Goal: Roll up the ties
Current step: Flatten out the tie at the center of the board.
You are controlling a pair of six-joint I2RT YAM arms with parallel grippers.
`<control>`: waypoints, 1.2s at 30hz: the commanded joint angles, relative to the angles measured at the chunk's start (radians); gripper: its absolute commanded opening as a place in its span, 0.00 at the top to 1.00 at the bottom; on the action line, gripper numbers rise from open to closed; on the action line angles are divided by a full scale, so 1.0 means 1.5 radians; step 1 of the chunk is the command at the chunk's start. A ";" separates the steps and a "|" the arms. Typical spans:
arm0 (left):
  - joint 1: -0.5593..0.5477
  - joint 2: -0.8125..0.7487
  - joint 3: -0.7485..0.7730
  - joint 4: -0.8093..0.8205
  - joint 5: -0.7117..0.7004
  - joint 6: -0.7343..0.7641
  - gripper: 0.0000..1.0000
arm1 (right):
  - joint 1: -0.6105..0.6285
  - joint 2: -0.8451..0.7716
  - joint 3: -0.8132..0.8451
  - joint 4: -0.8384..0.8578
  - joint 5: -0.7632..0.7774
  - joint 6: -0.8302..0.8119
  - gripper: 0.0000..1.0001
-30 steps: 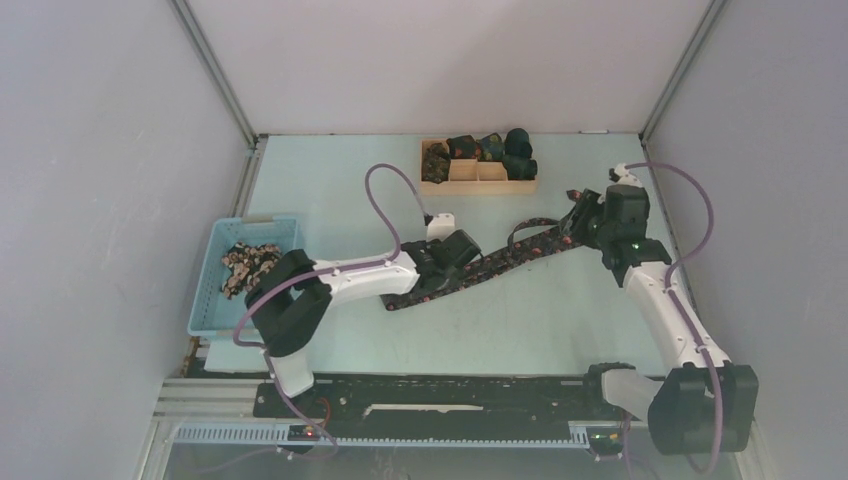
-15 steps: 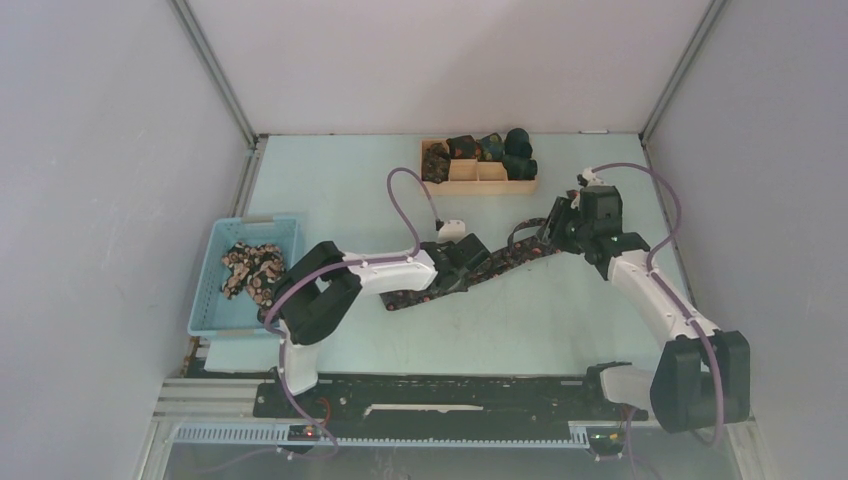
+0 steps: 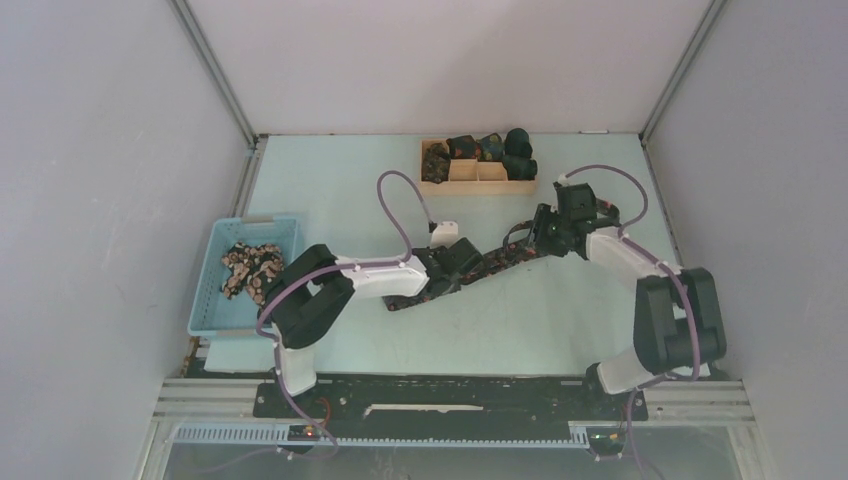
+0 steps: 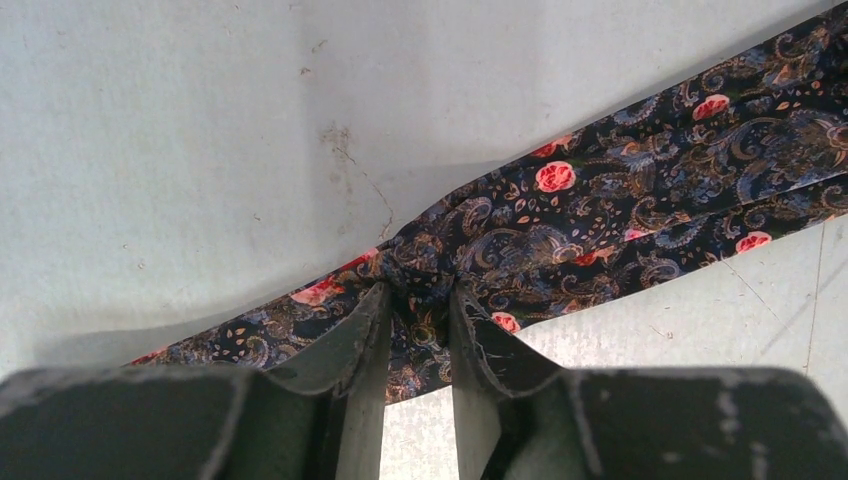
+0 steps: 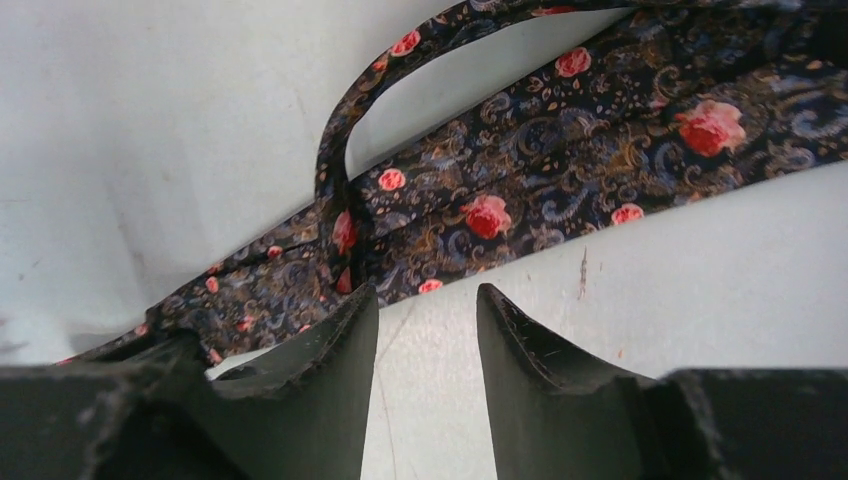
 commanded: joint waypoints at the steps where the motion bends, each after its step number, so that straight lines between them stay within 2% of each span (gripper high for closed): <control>1: 0.001 -0.015 -0.039 -0.011 0.019 -0.015 0.69 | 0.004 0.068 0.058 0.014 -0.007 -0.008 0.58; 9: 0.001 -0.036 -0.054 -0.001 0.019 -0.014 0.65 | 0.001 0.195 0.113 -0.018 0.021 -0.012 0.68; 15: 0.001 -0.050 -0.063 -0.003 0.011 -0.014 0.65 | -0.004 0.211 0.117 -0.040 0.054 -0.006 0.73; 25: 0.004 -0.083 -0.088 -0.018 -0.018 -0.024 0.57 | -0.015 0.214 0.117 -0.055 0.065 0.000 0.74; 32: 0.014 -0.104 -0.115 -0.017 -0.028 -0.030 0.63 | -0.014 0.215 0.116 -0.054 0.067 -0.001 0.74; 36: 0.017 -0.121 -0.126 -0.026 -0.037 -0.028 0.63 | -0.018 0.215 0.116 -0.054 0.065 -0.003 0.74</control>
